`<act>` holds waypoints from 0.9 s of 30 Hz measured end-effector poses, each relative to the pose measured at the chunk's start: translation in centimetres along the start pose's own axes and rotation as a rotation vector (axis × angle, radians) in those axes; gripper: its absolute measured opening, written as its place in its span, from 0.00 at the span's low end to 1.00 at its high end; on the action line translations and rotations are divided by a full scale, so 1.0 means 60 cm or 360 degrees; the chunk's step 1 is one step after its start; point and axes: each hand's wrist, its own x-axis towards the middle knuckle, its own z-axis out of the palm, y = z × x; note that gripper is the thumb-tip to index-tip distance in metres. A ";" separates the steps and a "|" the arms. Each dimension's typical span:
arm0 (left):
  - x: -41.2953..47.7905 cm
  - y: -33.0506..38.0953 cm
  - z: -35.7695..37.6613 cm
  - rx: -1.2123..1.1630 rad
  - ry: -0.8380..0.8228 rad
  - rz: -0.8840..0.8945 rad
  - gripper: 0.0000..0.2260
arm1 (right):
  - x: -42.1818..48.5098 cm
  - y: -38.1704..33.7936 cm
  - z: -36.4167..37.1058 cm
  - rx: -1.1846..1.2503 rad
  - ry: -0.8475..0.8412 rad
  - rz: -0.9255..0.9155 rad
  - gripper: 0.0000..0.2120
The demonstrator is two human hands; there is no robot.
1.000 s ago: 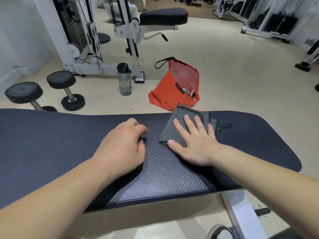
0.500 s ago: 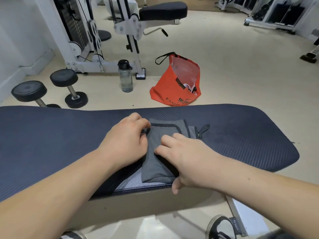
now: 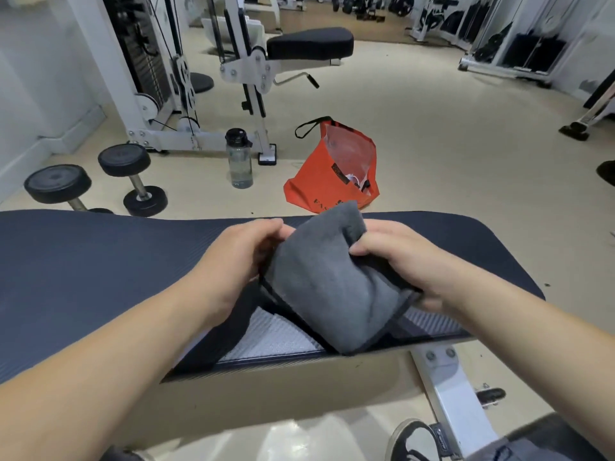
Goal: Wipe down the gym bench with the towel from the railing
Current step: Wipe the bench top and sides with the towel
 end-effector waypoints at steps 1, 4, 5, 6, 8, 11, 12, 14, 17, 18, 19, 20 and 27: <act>-0.001 0.007 0.002 -0.0086 -0.0015 -0.0031 0.15 | 0.002 0.000 -0.008 0.0132 0.0016 0.0036 0.13; 0.004 -0.001 0.006 0.0321 0.0110 0.0062 0.10 | 0.017 0.016 -0.034 0.0231 0.0180 0.0185 0.16; 0.011 -0.011 0.006 0.0619 0.0187 0.0101 0.09 | 0.024 0.025 -0.046 0.0071 0.0334 0.0193 0.15; 0.017 -0.022 0.006 0.1002 0.0255 0.0160 0.12 | 0.029 0.034 -0.060 -0.0230 0.0527 0.0153 0.12; 0.024 -0.037 0.016 0.1640 0.0311 0.0356 0.21 | 0.031 0.043 -0.092 -0.0971 0.0856 -0.0031 0.11; 0.030 -0.047 0.059 0.1784 0.0175 0.0598 0.29 | 0.021 0.046 -0.140 -0.1283 0.1022 -0.0116 0.15; 0.032 -0.054 0.081 0.1829 0.0073 0.0579 0.31 | 0.016 0.049 -0.155 -0.1315 0.1047 -0.0087 0.16; 0.039 -0.079 0.129 0.2097 -0.0152 0.0447 0.33 | 0.007 0.061 -0.189 -0.1384 0.1076 0.0011 0.17; 0.044 -0.105 0.189 0.2320 -0.0280 0.0332 0.30 | -0.012 0.086 -0.240 -0.1377 0.1213 0.0206 0.20; 0.044 -0.108 0.207 0.2309 -0.0326 0.0375 0.29 | -0.019 0.094 -0.258 -0.1370 0.1276 0.0272 0.21; 0.041 -0.110 0.225 0.2310 -0.0420 0.0441 0.29 | -0.026 0.102 -0.276 -0.1362 0.1345 0.0339 0.24; 0.037 -0.112 0.242 0.2333 -0.0537 0.0519 0.28 | -0.034 0.111 -0.294 -0.1339 0.1409 0.0395 0.27; 0.174 -0.086 0.301 0.2456 -0.0651 0.0563 0.28 | -0.068 0.132 -0.369 -0.0973 0.1643 0.0474 0.18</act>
